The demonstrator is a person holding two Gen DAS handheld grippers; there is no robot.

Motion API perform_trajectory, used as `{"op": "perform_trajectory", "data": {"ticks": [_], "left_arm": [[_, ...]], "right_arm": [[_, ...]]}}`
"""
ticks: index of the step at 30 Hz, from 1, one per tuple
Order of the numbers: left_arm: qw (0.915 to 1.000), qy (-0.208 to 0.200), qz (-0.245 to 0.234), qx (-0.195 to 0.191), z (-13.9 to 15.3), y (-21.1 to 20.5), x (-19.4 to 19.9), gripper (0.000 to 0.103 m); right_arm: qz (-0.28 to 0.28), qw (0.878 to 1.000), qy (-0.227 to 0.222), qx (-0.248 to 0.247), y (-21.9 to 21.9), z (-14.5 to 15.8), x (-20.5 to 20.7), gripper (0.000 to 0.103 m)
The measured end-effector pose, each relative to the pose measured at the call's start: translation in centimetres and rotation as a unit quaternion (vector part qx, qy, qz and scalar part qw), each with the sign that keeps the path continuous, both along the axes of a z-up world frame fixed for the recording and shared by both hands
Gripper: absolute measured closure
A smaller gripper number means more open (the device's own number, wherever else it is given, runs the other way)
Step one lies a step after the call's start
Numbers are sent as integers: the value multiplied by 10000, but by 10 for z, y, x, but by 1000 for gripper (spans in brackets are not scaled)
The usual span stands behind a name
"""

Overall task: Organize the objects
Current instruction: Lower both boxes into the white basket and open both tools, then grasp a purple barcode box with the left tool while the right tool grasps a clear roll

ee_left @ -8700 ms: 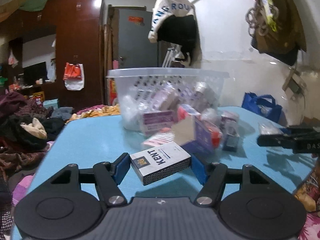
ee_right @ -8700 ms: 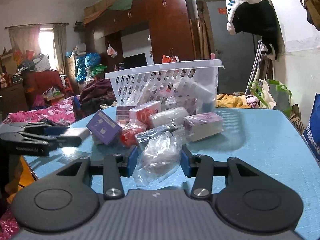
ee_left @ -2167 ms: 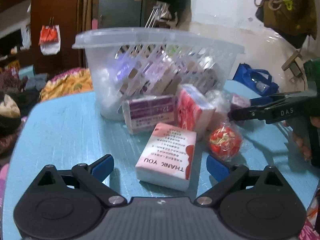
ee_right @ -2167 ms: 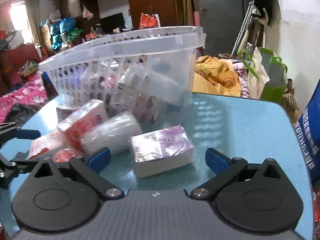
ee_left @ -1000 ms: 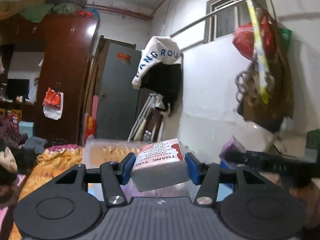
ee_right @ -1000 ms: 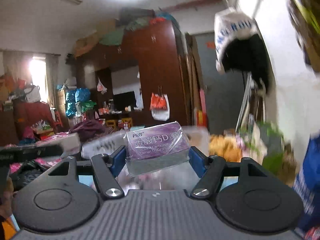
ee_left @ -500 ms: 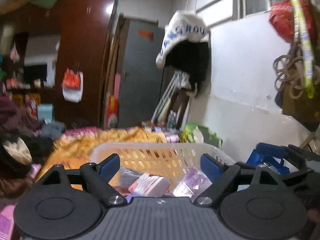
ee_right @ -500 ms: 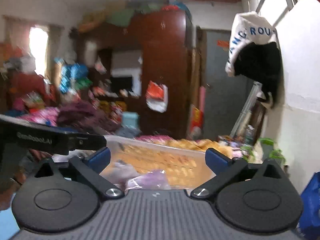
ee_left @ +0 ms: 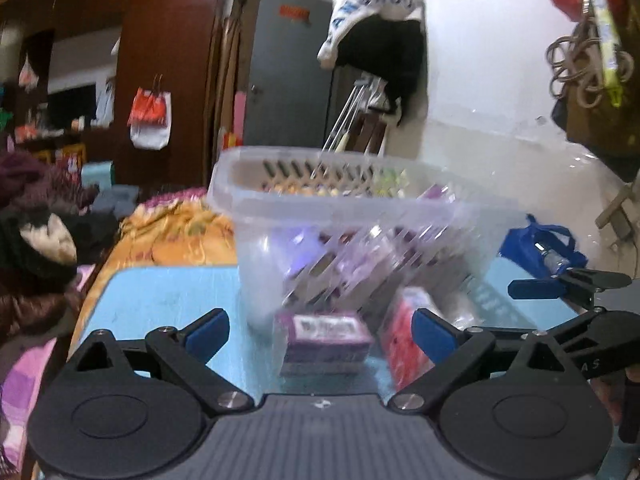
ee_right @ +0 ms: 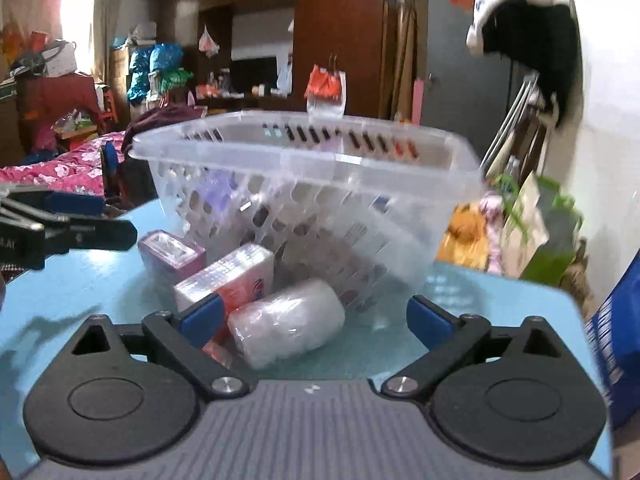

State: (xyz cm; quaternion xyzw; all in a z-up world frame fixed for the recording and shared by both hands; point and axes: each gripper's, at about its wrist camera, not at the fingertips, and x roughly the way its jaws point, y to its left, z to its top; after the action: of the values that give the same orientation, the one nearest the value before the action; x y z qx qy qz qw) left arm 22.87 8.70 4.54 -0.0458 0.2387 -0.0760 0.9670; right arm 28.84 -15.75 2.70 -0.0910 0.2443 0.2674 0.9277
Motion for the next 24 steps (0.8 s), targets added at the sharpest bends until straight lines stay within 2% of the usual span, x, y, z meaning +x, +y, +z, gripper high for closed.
{"op": "perform_trajectory", "data": {"ticks": [8,9,10,11,17,20,23,24], "left_arm": [[9994,344,-65,-17,-15,-7,10,4],[9993,360,-66,-11,-17,-10,11,4],[9993,383,-51,11,-18,-11,13,4],[9991,413,-33,31,-19,-12,15,4],[9988,468,93,97,-25,-16,19,4],[9985,486,129,198,-27,-22,22,5],[9980,509,216,316,-29,-26,25,33],[9979,477,228,377,-29,-28,23,33]], "right_arm": [[142,9987,485,-71,15,-18,12,3],[141,9986,499,-47,13,-21,11,10],[186,9985,525,-7,9,-22,10,22],[244,9979,599,81,7,-22,10,22],[99,9994,310,100,-13,-25,-5,22],[16,9991,194,369,-27,-21,-11,22],[-64,9985,43,543,-35,-17,-14,22],[-53,9982,11,598,-37,-17,-15,22]]}}
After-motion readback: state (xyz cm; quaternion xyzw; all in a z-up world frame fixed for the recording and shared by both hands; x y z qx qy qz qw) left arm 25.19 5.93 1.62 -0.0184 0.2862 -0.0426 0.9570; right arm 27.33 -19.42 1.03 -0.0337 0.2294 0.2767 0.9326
